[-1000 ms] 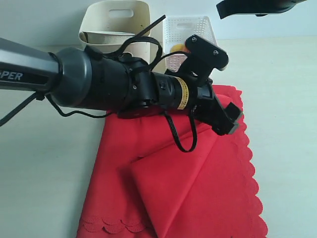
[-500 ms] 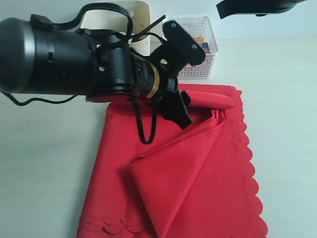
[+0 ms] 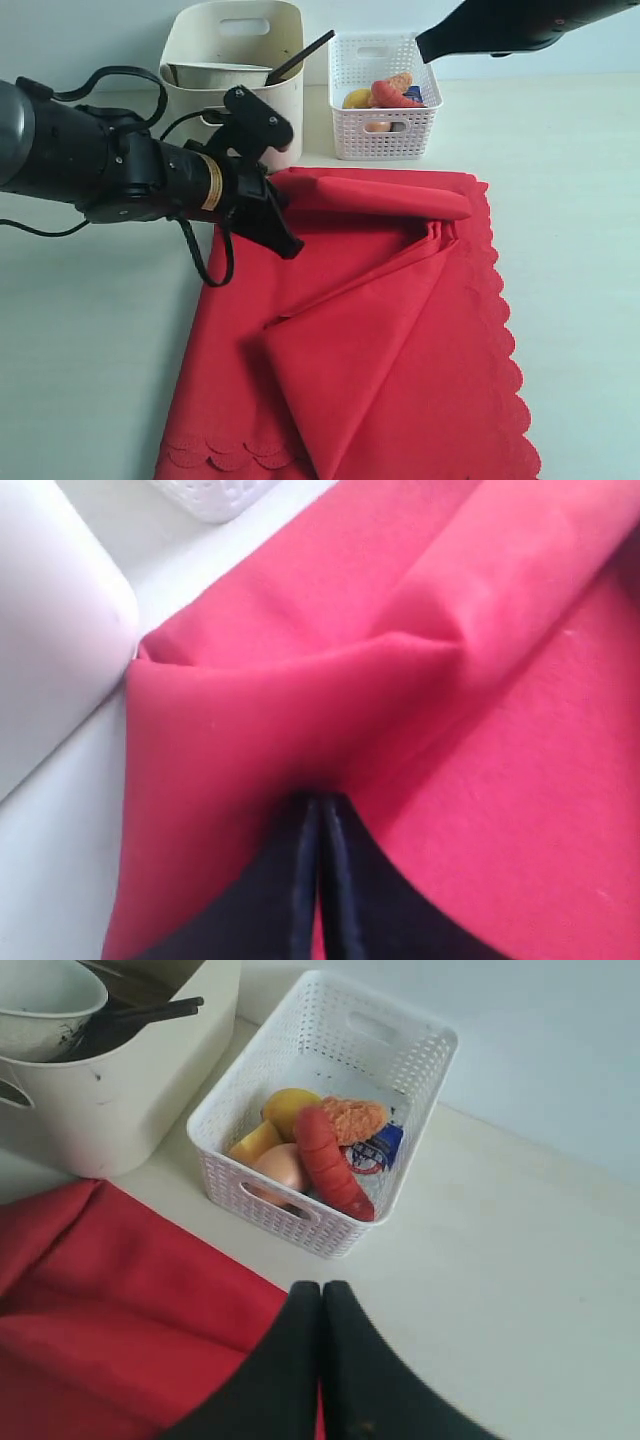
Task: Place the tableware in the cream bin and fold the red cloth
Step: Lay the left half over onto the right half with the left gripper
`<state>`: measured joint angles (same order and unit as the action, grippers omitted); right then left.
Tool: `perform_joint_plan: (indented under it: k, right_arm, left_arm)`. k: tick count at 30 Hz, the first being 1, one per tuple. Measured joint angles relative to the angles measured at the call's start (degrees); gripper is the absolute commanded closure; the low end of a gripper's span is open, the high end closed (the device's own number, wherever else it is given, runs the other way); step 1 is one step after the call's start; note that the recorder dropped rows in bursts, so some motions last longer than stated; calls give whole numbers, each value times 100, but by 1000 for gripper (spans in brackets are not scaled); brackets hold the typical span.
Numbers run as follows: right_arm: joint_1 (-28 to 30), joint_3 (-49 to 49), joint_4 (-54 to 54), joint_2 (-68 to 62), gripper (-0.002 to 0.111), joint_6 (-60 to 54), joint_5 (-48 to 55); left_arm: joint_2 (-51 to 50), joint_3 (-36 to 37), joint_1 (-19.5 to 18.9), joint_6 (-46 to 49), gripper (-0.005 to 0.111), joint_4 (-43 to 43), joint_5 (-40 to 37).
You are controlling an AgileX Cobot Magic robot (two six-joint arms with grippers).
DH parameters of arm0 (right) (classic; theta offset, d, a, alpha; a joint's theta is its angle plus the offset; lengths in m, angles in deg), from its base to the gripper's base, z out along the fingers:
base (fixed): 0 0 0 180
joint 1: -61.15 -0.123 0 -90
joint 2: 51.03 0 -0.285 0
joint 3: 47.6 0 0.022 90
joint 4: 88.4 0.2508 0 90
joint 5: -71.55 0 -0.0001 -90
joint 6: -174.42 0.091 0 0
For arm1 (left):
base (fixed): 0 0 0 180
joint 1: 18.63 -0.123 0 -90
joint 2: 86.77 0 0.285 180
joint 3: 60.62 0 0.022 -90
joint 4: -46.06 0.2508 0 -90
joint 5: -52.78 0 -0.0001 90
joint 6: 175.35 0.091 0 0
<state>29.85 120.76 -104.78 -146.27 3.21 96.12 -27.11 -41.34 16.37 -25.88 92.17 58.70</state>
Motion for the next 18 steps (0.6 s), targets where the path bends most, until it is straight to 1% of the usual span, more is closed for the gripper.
perform_joint_plan:
  k: [3, 8, 14, 18]
  right_arm:
    - [0, 0, 0, -109, 108, 0, -68]
    - [0, 0, 0, -139, 108, 0, -92]
    - [0, 0, 0, -66, 108, 14, -115]
    - [0, 0, 0, -13, 108, 25, -126]
  left_arm:
    - [-379, -218, -341, -11, 104, -15, 396]
    - [-926, -588, -640, -32, 104, -73, 448]
    - [-958, -715, -891, -227, 104, -229, 330]
    - [-814, -715, -1028, -266, 104, -504, 311]
